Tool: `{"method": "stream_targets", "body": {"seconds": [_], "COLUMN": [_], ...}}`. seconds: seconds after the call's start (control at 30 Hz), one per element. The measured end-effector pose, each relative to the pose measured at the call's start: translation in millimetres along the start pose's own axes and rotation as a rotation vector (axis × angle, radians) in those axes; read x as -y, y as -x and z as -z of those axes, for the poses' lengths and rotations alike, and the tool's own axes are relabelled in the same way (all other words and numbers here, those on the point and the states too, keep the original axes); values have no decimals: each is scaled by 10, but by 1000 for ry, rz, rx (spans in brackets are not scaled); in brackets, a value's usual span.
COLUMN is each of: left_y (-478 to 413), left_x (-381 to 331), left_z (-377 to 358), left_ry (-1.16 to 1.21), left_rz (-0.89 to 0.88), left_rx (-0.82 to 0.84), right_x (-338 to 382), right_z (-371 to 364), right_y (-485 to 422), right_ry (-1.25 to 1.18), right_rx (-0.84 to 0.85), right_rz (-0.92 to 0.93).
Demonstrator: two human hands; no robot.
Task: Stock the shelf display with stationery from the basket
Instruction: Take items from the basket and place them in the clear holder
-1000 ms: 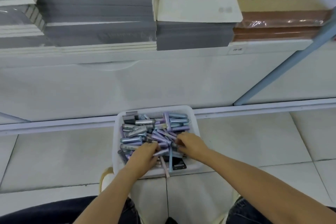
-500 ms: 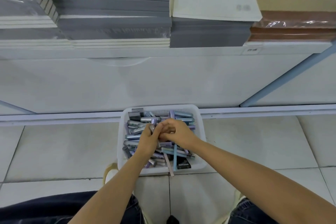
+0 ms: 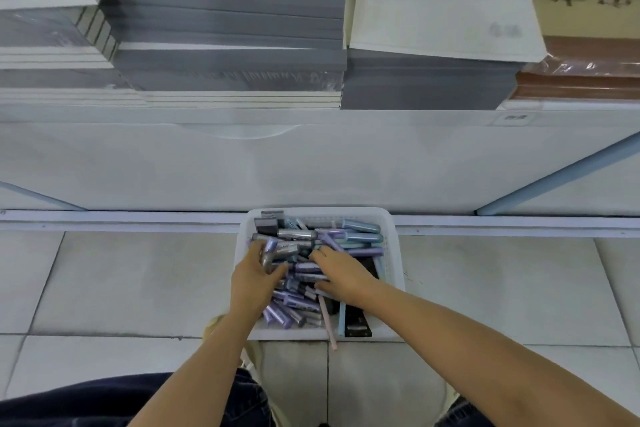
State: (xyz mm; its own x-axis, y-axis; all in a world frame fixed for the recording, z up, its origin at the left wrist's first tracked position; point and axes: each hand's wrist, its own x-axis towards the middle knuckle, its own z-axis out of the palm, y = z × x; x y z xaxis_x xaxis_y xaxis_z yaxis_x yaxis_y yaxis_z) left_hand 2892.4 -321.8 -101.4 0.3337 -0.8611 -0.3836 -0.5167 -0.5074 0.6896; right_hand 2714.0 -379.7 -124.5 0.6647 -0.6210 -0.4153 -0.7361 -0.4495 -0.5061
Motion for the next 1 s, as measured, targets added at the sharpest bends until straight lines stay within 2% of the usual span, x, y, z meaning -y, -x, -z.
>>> {"method": "stream_targets", "body": {"seconds": [0.17,0.3,0.37,0.5,0.67,0.8,0.9,1.0], "left_y": [-92,-189,-227,-248,-284,-310,-284,-272], "left_x": [-88,-165,-173,-175,-215,-333,-429,-488], "left_z": [-19,-39,-44,-16,-18,-1,-33,-59], "left_ry": [-202,-324,-314,-129,236,604,709,792], "left_rz": [-5,-9,-19,-25,182,317,337,347], "left_rx": [17,-31,-46,-117,-200,-119,-1,20], "right_x": [-119,-207,-239,-250,-197,-86,30,119], "right_z": [219,404,478,585,593,609,596,558], "right_y": [-16,30,31,-27,-149,-213,-255,-265], "right_ry": [-207,-269,-315,-434,-651,-757,-803,-829], "right_rx": [129,89,36,-48,-107,16,138,214], "right_rz": [-48,-39,-41,-52,-105,-93,-126,-156]}}
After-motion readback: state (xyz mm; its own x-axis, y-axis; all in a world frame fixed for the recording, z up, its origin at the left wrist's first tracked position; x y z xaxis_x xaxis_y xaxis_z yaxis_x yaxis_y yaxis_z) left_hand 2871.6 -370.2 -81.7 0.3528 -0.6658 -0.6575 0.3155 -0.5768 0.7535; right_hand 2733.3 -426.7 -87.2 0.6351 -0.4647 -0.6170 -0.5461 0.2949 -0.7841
